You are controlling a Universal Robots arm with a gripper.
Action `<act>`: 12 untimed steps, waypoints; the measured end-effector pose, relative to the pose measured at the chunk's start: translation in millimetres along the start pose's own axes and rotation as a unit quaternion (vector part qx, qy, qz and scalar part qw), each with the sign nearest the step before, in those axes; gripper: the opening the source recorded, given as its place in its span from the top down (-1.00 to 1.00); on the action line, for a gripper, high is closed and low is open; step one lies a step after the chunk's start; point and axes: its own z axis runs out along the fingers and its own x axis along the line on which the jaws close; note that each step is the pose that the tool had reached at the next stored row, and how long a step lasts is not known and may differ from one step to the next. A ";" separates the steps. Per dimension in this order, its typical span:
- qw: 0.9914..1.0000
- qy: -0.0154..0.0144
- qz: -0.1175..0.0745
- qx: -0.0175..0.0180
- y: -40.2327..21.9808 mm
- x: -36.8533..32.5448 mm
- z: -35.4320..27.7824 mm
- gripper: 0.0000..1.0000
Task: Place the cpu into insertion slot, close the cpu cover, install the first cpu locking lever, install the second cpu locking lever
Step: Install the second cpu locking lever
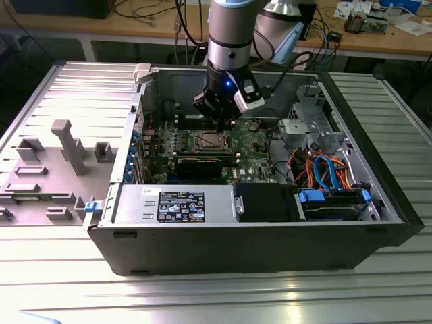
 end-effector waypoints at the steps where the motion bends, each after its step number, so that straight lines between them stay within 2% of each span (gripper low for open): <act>1: 1.000 0.000 0.000 0.000 0.0 0.0 0.0 0.79; 12: 1.000 0.000 0.000 0.000 -0.3 -0.1 0.0 0.79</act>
